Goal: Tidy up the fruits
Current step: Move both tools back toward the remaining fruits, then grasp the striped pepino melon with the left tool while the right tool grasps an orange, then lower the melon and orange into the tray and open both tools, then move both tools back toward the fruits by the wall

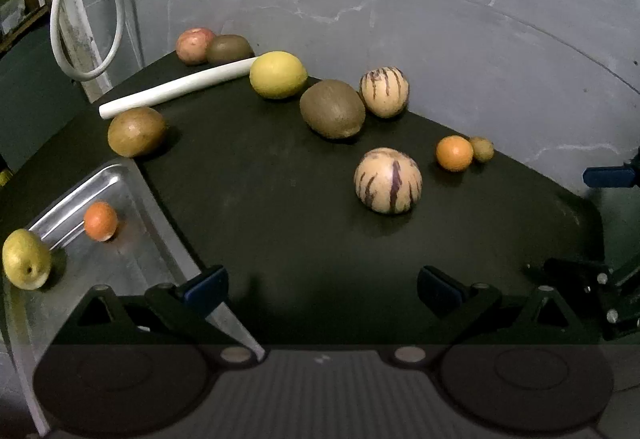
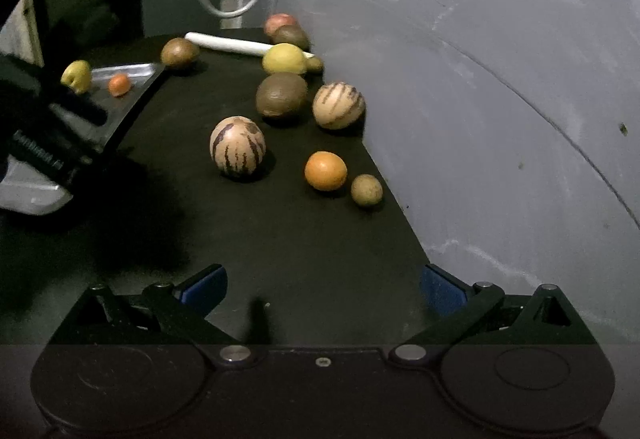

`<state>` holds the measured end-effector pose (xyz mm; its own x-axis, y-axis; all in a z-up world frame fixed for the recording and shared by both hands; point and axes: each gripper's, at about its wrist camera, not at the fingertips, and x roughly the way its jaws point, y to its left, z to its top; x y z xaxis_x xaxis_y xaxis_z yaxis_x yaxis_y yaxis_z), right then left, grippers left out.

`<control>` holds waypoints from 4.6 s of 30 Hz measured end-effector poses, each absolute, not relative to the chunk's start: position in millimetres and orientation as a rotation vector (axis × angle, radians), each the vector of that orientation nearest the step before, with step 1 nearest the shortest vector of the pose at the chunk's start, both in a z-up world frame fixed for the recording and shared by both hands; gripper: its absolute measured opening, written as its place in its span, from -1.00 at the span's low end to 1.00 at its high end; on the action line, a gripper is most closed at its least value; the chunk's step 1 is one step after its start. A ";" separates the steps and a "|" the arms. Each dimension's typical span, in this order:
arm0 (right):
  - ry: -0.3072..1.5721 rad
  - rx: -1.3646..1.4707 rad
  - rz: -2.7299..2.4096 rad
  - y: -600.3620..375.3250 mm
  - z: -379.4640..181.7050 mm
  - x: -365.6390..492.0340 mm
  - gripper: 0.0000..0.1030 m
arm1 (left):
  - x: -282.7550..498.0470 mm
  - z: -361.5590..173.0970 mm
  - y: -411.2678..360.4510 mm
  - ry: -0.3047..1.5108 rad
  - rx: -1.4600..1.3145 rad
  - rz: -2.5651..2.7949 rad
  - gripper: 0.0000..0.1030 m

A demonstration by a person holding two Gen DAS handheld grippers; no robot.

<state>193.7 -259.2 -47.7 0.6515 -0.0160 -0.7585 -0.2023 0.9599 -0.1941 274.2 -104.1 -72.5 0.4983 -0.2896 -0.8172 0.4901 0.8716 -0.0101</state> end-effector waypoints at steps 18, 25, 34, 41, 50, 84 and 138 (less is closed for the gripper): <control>0.858 -0.640 0.324 -237.2 -55.3 240.5 0.74 | 313.3 -81.8 -131.9 0.958 0.159 -0.574 0.99; 0.852 -0.790 0.392 -229.3 -62.6 271.4 0.49 | 330.7 -88.2 -144.3 0.963 0.110 -0.598 0.92; 0.876 -0.873 0.462 -227.7 -75.3 290.9 0.12 | 339.9 -91.9 -151.1 0.959 0.089 -0.623 0.51; 0.889 -0.864 0.495 -230.4 -75.4 299.6 -0.09 | 345.6 -93.3 -151.5 0.963 0.081 -0.660 0.31; 0.902 -0.862 0.491 -231.8 -76.3 305.8 -0.33 | 346.2 -92.6 -154.8 0.966 0.079 -0.687 0.06; 0.759 -0.503 0.618 -75.7 -45.3 302.2 -0.34 | 302.9 -58.0 64.7 0.867 -0.272 -0.130 0.05; 0.765 -0.261 0.390 -69.1 -37.1 255.5 0.88 | 251.8 -56.1 117.9 0.865 -0.333 -0.004 0.99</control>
<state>255.5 -69.1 -37.1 0.6555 0.2461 -0.7140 -0.4330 0.8971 -0.0883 251.8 117.9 -56.1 0.6519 -0.1374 -0.7458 -0.1311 0.9483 -0.2892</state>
